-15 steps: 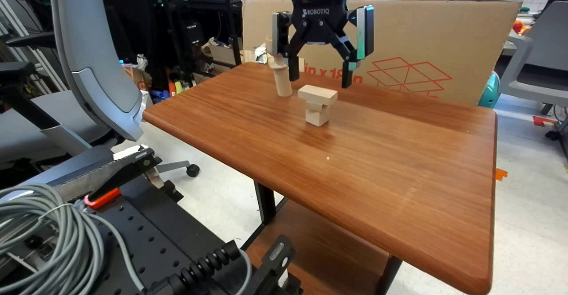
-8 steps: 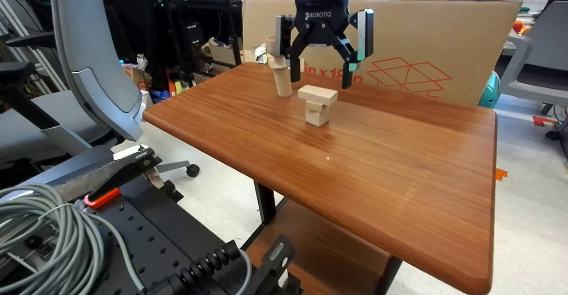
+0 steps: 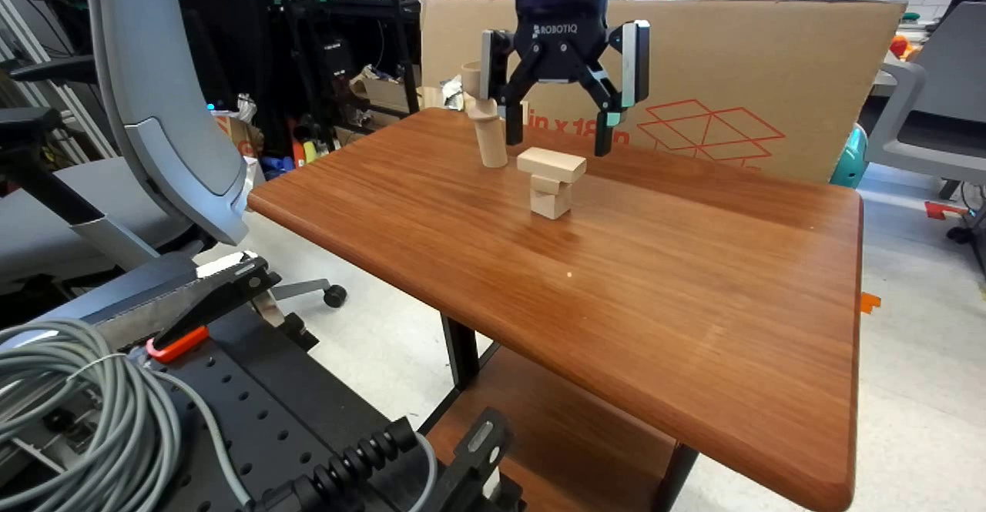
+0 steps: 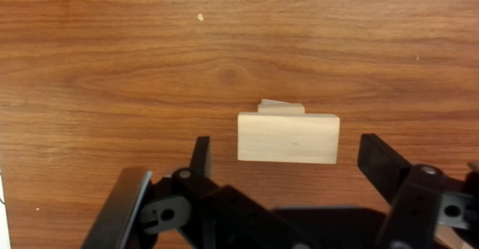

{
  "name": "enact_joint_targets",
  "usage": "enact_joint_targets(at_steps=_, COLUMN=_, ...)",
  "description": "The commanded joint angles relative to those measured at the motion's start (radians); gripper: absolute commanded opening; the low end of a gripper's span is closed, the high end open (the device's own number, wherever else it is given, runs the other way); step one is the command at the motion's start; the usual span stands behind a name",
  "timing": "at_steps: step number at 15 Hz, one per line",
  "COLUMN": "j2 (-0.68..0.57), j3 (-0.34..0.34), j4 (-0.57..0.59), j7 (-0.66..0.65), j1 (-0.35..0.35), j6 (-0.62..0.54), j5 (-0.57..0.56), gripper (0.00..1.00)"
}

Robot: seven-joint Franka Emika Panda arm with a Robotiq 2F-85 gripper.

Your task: Pick up the rectangle and put it on the table

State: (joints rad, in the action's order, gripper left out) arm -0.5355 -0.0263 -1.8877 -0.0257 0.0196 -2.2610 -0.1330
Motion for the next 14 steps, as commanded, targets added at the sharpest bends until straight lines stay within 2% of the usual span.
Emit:
enact_joint_targets(at_steps=1, j2=-0.026, j3=0.002, j4=0.048, j7=0.007, j1=0.006, j6=0.051, j5=0.001, gripper=1.00)
enact_joint_targets(at_steps=2, j2=-0.028, j3=0.001, j4=0.049, j7=0.006, j1=0.008, j6=0.053, j5=-0.001, gripper=0.75)
enact_joint_targets(at_steps=3, j2=-0.030, j3=0.000, j4=0.049, j7=0.005, j1=0.009, j6=0.054, j5=-0.003, gripper=0.74)
enact_joint_targets(at_steps=7, j2=-0.037, j3=-0.002, j4=0.055, j7=0.004, j1=0.011, j6=0.054, j5=-0.007, gripper=0.42)
enact_joint_targets(at_steps=14, j2=-0.003, j3=0.004, j4=0.044, j7=0.017, j1=0.003, j6=0.076, j5=0.005, gripper=0.42)
